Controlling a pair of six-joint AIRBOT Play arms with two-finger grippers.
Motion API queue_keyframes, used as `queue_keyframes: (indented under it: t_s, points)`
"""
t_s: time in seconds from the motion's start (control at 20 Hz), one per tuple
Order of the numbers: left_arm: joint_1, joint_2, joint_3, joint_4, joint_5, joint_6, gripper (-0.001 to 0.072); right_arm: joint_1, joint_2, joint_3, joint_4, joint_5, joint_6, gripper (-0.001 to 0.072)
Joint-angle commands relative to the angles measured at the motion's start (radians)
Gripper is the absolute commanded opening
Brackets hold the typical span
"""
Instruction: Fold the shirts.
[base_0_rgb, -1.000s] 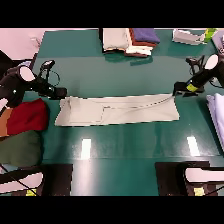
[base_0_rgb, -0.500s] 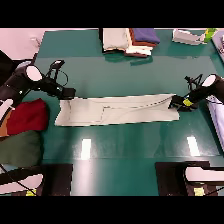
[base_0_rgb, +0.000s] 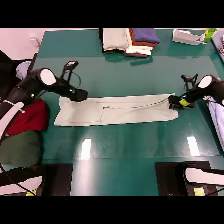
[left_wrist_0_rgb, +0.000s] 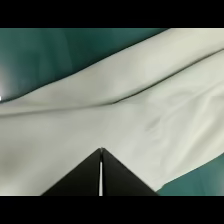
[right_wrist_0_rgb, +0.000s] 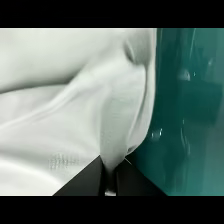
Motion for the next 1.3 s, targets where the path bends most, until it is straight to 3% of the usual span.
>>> queue_keyframes:
  t_s: [0.0, 0.3, 0.55, 1.0, 1.25]
  points:
    - [-0.106, -0.029, 0.031, 0.0, 0.113, -0.037, 0.0024, 0.005, 0.121, 0.024, -0.003, 0.082, 0.003, 0.0016]
    - [-0.266, -0.289, 0.252, -0.046, 0.092, -0.033, 0.0025, 0.109, 0.272, 0.258, -0.002, 0.238, 0.068, 0.0015]
    - [-0.348, -0.442, 0.354, -0.085, 0.094, -0.033, 0.0025, 0.268, 0.243, 0.461, -0.002, 0.285, 0.117, 0.0016]
    - [-0.348, -0.47, 0.354, -0.103, 0.078, -0.046, 0.0026, 0.502, 0.09, 0.734, -0.002, 0.317, 0.175, 0.0016]
    - [-0.212, -0.32, 0.354, 0.019, 0.01, -0.095, 0.0025, 0.581, 0.055, 0.756, -0.002, 0.269, 0.209, 0.0016]
